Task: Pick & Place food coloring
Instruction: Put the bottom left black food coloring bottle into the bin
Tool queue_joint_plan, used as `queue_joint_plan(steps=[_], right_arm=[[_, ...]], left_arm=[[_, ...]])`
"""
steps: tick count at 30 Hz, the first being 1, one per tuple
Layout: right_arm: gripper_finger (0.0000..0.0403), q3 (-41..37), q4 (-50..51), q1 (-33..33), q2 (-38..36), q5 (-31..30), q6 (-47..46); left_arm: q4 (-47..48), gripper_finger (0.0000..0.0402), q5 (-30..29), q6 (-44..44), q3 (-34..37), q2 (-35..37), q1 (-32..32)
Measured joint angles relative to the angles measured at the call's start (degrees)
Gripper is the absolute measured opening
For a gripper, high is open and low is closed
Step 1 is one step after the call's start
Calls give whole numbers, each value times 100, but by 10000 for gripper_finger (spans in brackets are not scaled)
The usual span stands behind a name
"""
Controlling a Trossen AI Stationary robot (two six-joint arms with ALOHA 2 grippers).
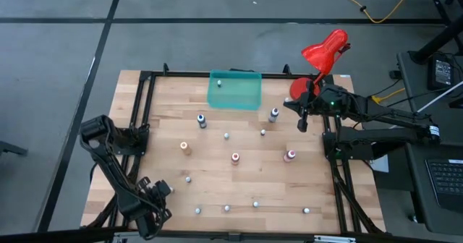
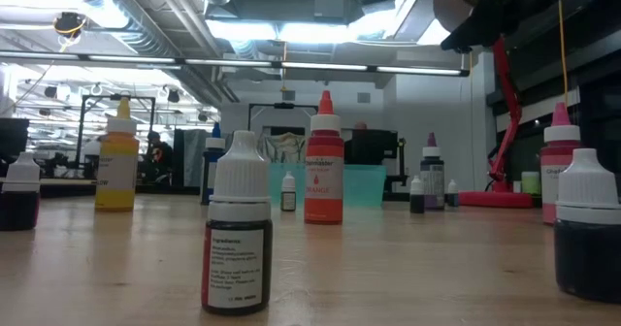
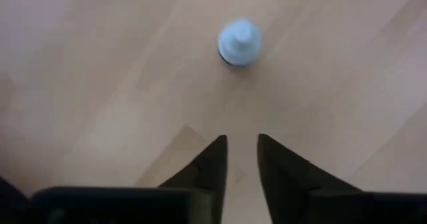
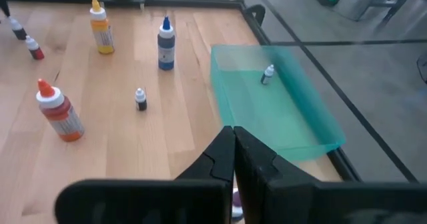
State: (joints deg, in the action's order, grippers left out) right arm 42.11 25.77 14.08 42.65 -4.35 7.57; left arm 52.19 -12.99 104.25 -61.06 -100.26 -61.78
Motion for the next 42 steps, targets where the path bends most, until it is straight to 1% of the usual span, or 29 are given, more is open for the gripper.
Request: queue_joint_plan(steps=[5,8,10,13,21,23,27,29,39,42], right_arm=[[12,-2,14,-1,0,1,-2],[12,-2,16,-1,0,1,-2],[12,-3,13,-2,-1,1,-2],[12,-61,-34,-2,-2,1,-4],[12,-527,-75,-2,-2,29,-312],[12,-658,-107,-2,0,170,-413],[12,-817,-167,-4,0,422,-540],[12,-847,-168,-4,0,451,-595],[12,-852,-409,-4,-2,456,-577],[12,-852,-427,-2,-2,454,-568]], left_arm=[[499,156,-503,78,0,437,0],[573,192,-762,-1,0,661,23],[556,208,-759,-201,0,770,80],[491,223,-746,-571,0,854,216],[378,226,-552,-984,269,902,596],[170,226,-488,-1016,405,902,642],[-547,228,-331,-1171,686,904,645],[-721,227,-338,-1171,760,904,645],[-890,223,-358,-964,1064,902,651],[-908,213,-399,-912,1075,904,651]])
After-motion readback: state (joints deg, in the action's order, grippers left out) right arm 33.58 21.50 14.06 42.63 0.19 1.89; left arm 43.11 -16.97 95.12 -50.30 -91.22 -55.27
